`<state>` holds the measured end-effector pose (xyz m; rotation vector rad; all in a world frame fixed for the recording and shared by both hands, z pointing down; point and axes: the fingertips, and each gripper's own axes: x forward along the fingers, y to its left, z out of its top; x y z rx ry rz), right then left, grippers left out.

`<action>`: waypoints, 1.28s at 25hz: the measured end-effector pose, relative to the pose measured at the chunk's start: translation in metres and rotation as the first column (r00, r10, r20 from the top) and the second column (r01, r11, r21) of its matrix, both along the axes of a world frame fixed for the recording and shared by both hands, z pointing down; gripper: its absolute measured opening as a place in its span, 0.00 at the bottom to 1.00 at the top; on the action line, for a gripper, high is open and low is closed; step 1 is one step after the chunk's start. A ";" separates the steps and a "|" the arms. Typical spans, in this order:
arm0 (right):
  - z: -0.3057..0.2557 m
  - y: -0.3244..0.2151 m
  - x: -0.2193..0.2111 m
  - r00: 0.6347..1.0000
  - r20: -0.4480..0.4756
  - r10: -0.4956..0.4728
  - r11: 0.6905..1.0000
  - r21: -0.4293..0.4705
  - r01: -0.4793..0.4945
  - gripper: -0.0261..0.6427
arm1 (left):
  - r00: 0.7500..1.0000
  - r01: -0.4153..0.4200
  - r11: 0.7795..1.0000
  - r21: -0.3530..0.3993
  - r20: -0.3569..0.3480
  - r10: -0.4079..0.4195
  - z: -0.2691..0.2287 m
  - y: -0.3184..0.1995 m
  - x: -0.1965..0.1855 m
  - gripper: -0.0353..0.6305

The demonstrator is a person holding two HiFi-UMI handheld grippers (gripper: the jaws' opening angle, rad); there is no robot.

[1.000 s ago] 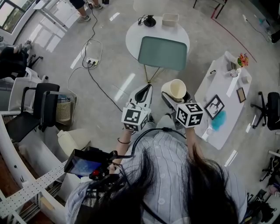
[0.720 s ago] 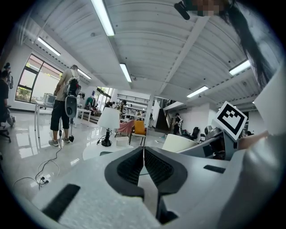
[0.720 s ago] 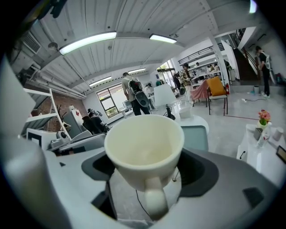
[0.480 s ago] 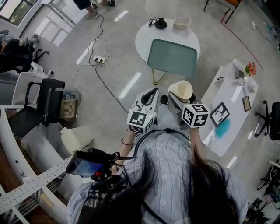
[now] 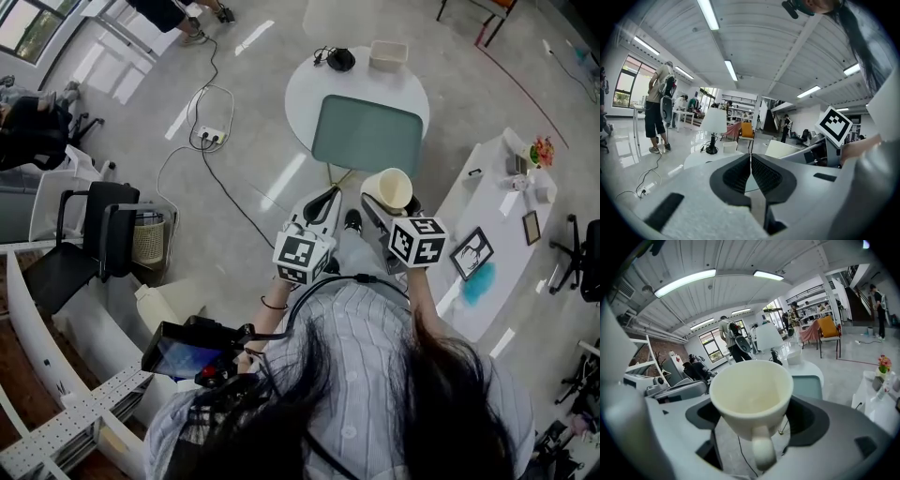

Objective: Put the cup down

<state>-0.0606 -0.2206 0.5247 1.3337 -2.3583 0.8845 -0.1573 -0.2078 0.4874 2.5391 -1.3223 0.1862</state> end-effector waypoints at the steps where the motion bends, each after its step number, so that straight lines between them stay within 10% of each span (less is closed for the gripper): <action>1: 0.002 -0.006 0.002 1.000 -0.002 0.004 1.000 -0.006 -0.004 0.64 | 1.000 -0.005 1.000 -0.005 0.003 0.005 0.002 -0.007 0.002 0.08; 32: 0.133 -0.196 0.084 0.986 -0.122 0.112 0.984 -0.128 -0.127 0.64 | 0.991 -0.101 0.986 -0.134 0.070 0.111 0.057 -0.175 0.063 0.08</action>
